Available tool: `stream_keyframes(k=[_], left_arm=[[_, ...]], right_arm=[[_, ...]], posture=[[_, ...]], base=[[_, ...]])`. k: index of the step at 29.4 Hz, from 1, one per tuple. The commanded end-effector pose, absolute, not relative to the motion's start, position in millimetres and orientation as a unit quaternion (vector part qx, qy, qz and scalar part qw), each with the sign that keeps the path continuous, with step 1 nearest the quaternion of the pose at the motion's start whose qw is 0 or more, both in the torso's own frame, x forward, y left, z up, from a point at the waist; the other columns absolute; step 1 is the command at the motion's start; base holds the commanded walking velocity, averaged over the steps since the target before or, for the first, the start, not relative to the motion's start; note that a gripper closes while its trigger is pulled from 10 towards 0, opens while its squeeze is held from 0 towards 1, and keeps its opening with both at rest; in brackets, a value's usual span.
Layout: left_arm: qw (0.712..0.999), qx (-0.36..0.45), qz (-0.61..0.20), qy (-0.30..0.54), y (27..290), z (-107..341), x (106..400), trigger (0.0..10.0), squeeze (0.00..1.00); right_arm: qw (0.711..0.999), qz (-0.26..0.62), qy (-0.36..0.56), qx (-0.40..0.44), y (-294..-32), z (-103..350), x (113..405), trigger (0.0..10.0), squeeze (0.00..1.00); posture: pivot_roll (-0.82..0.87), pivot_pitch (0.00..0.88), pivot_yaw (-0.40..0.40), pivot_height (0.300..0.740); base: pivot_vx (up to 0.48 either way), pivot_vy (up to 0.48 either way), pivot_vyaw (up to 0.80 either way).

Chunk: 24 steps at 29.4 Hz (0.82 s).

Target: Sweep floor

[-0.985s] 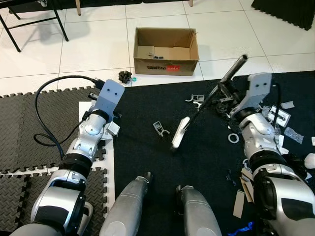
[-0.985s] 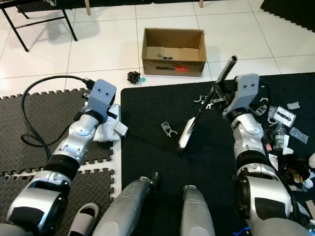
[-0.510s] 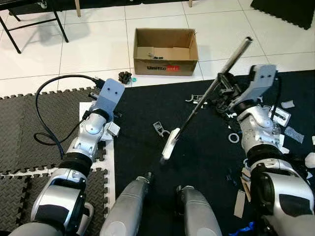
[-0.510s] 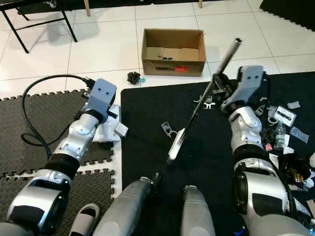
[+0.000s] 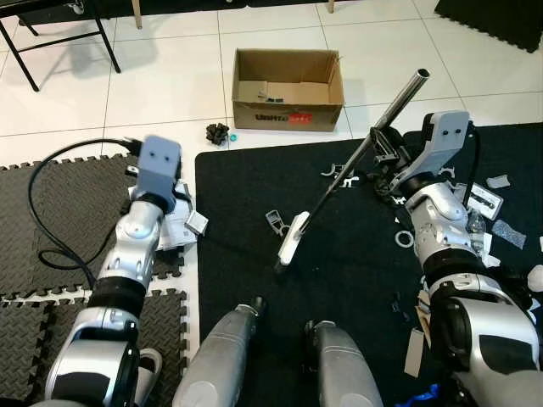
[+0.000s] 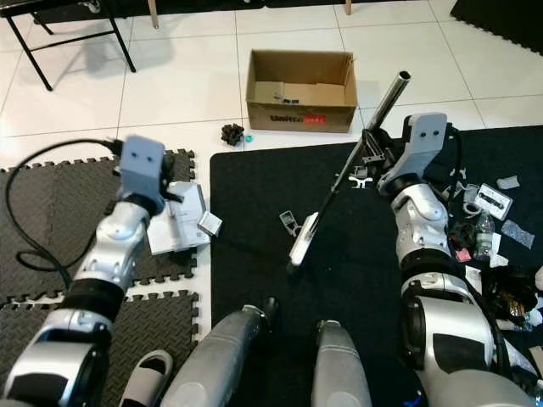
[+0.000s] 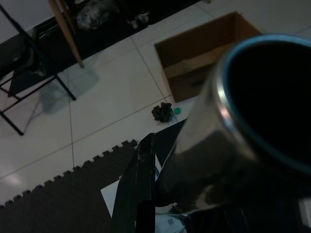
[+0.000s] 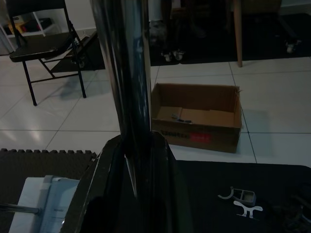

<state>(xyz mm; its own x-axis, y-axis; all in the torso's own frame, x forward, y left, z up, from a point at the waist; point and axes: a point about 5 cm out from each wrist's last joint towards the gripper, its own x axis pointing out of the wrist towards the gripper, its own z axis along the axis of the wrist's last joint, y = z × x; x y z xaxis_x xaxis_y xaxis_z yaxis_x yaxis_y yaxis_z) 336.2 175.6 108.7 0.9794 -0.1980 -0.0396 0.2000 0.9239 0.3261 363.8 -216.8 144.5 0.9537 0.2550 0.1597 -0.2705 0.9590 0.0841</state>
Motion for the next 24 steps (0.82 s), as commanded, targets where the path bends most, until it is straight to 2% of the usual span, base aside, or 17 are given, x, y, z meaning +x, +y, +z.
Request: stream_keyframes(k=[1,7,24], left_arm=[[0.980,0.129,-0.153,0.009,157.0,102.7,330.6,10.0,0.00],[0.986,0.077,-0.148,-0.007,156.4,120.4,334.1,10.0,0.00],[0.982,0.099,-0.155,-0.044,156.6,150.7,338.4,10.0,0.00]], right_arm=[[0.987,0.129,-0.078,0.052,-218.7,146.6,364.4,10.0,0.00],[0.987,0.131,-0.078,0.054,-216.2,146.2,364.8,10.0,0.00],[0.987,0.131,-0.077,0.057,-214.6,145.9,365.5,10.0,0.00]], posture=[[0.06,0.238,0.015,0.740],[0.06,0.239,0.016,0.740],[0.06,0.238,0.018,0.740]], base=[[0.000,0.000,0.00],[0.000,0.000,0.00],[0.000,0.000,0.00]])
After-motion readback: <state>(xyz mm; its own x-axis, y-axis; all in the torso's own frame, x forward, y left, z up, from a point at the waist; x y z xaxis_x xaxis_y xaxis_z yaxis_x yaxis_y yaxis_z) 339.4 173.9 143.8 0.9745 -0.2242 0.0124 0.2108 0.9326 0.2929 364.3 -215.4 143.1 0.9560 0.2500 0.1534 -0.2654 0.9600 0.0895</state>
